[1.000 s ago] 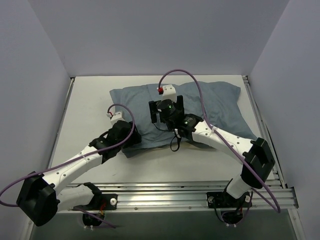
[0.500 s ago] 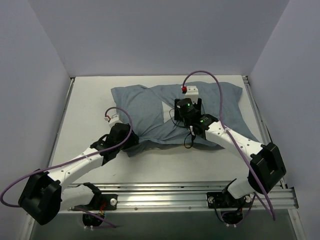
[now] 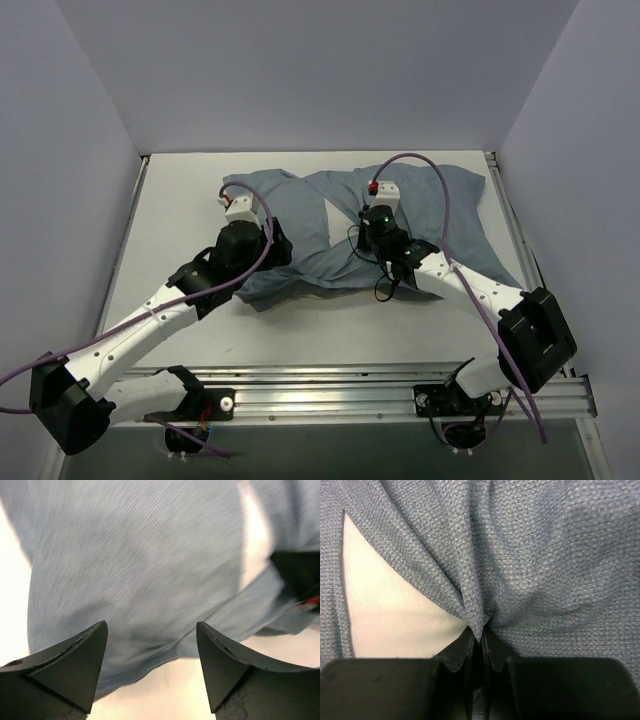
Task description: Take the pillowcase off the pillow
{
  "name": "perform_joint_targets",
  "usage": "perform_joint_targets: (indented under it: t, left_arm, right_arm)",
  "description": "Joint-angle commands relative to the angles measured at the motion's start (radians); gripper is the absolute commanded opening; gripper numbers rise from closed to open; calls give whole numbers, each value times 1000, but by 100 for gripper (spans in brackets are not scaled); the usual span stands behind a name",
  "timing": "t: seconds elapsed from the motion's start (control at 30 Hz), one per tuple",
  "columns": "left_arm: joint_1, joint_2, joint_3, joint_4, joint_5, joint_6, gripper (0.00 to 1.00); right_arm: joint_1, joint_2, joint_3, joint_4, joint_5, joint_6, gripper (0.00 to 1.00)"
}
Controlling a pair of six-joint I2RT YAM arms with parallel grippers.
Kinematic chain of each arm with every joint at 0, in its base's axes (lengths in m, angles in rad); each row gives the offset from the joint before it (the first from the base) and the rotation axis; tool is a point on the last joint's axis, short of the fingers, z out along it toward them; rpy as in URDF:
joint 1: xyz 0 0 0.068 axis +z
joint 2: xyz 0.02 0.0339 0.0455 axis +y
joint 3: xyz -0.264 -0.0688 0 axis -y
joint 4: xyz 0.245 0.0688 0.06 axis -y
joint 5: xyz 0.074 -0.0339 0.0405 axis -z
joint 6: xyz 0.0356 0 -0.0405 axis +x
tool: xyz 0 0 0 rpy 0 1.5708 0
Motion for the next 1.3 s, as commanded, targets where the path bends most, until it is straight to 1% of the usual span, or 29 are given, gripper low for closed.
perform_joint_targets:
  t: [0.0, 0.03, 0.07, 0.1, 0.13, 0.2, 0.3, 0.4, 0.43, 0.5, 0.57, 0.63, 0.73, 0.77, 0.87, 0.9, 1.03, 1.1, 1.13, 1.23, 1.27]
  left_arm:
    - [-46, 90, 174, 15, -87, 135, 82]
    - [-57, 124, 208, 11, -116, 158, 82]
    - [-77, 193, 240, 2, -137, 161, 82]
    - [-84, 225, 303, 2, -168, 167, 83]
    - [-91, 293, 331, 5, -174, 170, 82]
    - [-109, 357, 410, 13, -179, 186, 82]
    - [-140, 488, 493, -1, -229, 206, 82]
    - [-160, 598, 623, -68, -303, 206, 82]
    - [-160, 638, 639, -115, -326, 195, 82]
    - [-157, 663, 647, -148, -384, 178, 80]
    - [-151, 677, 618, -177, -447, 164, 73]
    - [-128, 657, 583, -209, -472, 121, 66]
    - [-82, 588, 472, -222, -458, 63, 60]
    - [-47, 563, 407, -222, -452, 52, 56]
    - [24, 464, 308, -220, -411, 15, 52]
    - [38, 439, 244, -217, -403, 6, 51]
    - [96, 315, 104, -213, -334, -29, 50]
    - [132, 284, 25, -197, -293, -49, 50]
    - [144, 261, -2, -165, -241, -55, 51]
    - [182, 246, -86, -76, -145, -67, 51]
    - [185, 246, -100, -47, -78, -58, 51]
  right_arm:
    - [-6, -9, -45, 14, -71, 35, 2]
    - [-6, -10, -50, 20, -74, 39, 1]
    - [-4, -10, -55, 23, -80, 45, 1]
    - [-6, -13, -64, 29, -86, 49, 0]
    - [-4, -12, -67, 33, -89, 52, 0]
    - [-4, -13, -75, 42, -97, 59, 0]
    - [-6, -16, -81, 53, -107, 67, 0]
    - [-7, -16, -82, 45, -97, 65, 0]
    - [-9, -19, -82, 40, -94, 65, 0]
    - [-16, -30, -95, 34, -89, 62, 0]
    - [-30, -48, -105, 33, -81, 62, 0]
    - [-42, -56, -124, 30, -81, 64, 0]
    - [-78, -64, -141, 23, -88, 65, 0]
    - [-96, -68, -148, 19, -97, 69, 0]
    - [-111, -79, -159, 19, -111, 69, 0]
    - [-116, -81, -159, 19, -115, 69, 0]
    - [-128, -91, -144, -1, -118, 53, 0]
    - [-138, -96, -135, -6, -115, 44, 0]
    - [-139, -101, -134, -10, -114, 41, 0]
    - [-144, -104, -125, -29, -120, 24, 0]
    - [-142, -105, -122, -33, -129, 15, 0]
